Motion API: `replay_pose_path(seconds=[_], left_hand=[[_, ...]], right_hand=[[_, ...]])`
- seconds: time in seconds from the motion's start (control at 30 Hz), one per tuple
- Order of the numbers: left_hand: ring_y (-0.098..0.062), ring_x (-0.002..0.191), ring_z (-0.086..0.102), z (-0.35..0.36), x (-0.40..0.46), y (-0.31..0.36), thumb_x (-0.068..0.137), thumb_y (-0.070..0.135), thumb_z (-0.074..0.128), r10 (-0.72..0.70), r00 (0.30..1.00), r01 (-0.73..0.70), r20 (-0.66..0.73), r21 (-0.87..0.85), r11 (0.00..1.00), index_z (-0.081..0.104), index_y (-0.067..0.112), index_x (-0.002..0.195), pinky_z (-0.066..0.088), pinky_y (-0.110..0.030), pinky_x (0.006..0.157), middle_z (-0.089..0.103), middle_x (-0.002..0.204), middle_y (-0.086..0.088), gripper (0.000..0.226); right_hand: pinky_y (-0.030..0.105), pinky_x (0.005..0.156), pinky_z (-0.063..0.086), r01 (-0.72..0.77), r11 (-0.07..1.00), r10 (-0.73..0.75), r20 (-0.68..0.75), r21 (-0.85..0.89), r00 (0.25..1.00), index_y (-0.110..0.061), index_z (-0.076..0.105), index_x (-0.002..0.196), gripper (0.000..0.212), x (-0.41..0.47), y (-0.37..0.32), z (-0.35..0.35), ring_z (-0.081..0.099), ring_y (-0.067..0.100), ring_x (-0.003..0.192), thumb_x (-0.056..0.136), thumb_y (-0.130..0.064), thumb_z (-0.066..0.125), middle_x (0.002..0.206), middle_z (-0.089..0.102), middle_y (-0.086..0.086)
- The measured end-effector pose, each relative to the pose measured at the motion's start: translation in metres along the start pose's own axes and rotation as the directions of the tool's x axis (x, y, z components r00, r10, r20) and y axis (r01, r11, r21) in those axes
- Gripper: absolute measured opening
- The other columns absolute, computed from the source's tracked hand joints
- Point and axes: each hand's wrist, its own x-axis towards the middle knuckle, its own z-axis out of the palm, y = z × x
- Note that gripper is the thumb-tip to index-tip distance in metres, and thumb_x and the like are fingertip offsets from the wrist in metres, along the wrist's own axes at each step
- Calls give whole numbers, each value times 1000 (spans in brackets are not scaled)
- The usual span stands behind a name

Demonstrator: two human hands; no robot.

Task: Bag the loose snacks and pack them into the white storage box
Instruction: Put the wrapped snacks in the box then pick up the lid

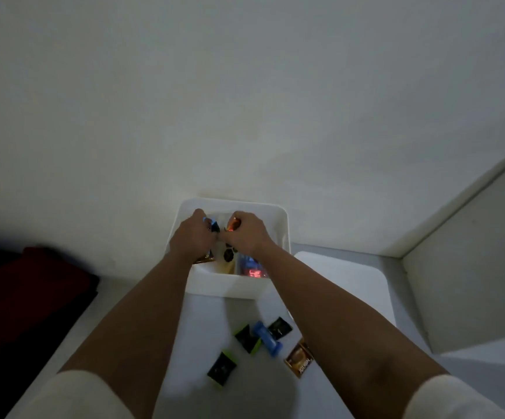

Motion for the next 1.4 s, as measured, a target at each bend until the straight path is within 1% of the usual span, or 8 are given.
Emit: replay_pose_path(seconds=[0.1, 0.23, 0.4, 0.67, 0.87, 1.13, 1.27, 1.4], left_hand=[[-32, 100, 62, 8, 36, -29, 89, 25, 62, -7, 993, -6, 115, 115, 993, 49, 11, 114, 50, -39, 80, 63, 110, -12, 32], [-34, 108, 64, 23, 60, -56, 83, 37, 68, -61, 956, -2, 286, 216, 976, 58, 8, 118, 54, -42, 91, 66, 119, -16, 46], [-32, 109, 65, 27, 67, -42, 91, 29, 67, -108, 878, -65, 467, 341, 938, 67, -1, 117, 48, -31, 77, 68, 120, -19, 40], [-22, 80, 60, 17, 53, -28, 88, 54, 57, 29, 945, -113, 326, 240, 964, 66, 18, 83, 49, -34, 74, 68, 91, -5, 37], [-19, 88, 62, 31, -15, 10, 91, 35, 58, 195, 974, -204, 114, 73, 976, 68, 26, 97, 49, -32, 79, 67, 93, 5, 15], [-8, 78, 65, 97, -126, -7, 87, 34, 70, 355, 918, -328, 179, -165, 930, 66, 28, 89, 55, -36, 78, 69, 81, 10, 7], [-24, 123, 53, 152, -188, -72, 79, 52, 77, 238, 959, -246, 156, 32, 969, 53, 26, 139, 47, -45, 104, 59, 135, -2, 70], [-27, 155, -12, 198, -224, -151, 61, 94, 54, -5, 950, -90, 312, 291, 953, -10, 34, 159, 2, -53, 124, -12, 169, -3, 132]], right_hand=[[27, 66, 52, -74, 996, 77, 58, -57, 995, -22, 58, 73, 23, 28, 13, 35, 62, 15, 73, 76, -26, 81, 77, 66, -1], [40, 93, 56, -147, 981, 172, 226, -123, 959, -15, 69, 99, 34, 47, 37, 72, 69, 22, 95, 69, -22, 85, 105, 74, 8], [42, 98, 55, -158, 967, 220, 344, -201, 913, -4, 72, 115, 40, 50, 41, 70, 69, 28, 105, 76, -1, 79, 116, 73, 14], [34, 84, 57, -200, 980, 200, -53, 7, 978, -10, 75, 105, 21, 35, 43, 0, 69, 21, 87, 85, -5, 70, 101, 74, 7], [19, 77, 50, -165, 981, 192, -433, 98, 881, -17, 72, 105, 18, -28, 70, -58, 66, 13, 86, 91, -16, 61, 100, 73, -2], [31, 80, 55, -261, 955, 295, -519, 139, 802, -19, 70, 106, 17, -156, 172, -87, 65, 13, 84, 93, -20, 59, 95, 72, -4], [35, 88, 51, -377, 924, 361, -460, 61, 811, -23, 62, 119, 27, -212, 248, -82, 63, 20, 108, 94, -34, 61, 113, 64, -1], [47, 111, 41, -466, 884, 433, -320, -33, 843, -27, 32, 151, 93, -248, 312, -53, 37, 25, 141, 78, -74, 64, 153, 39, 4]])
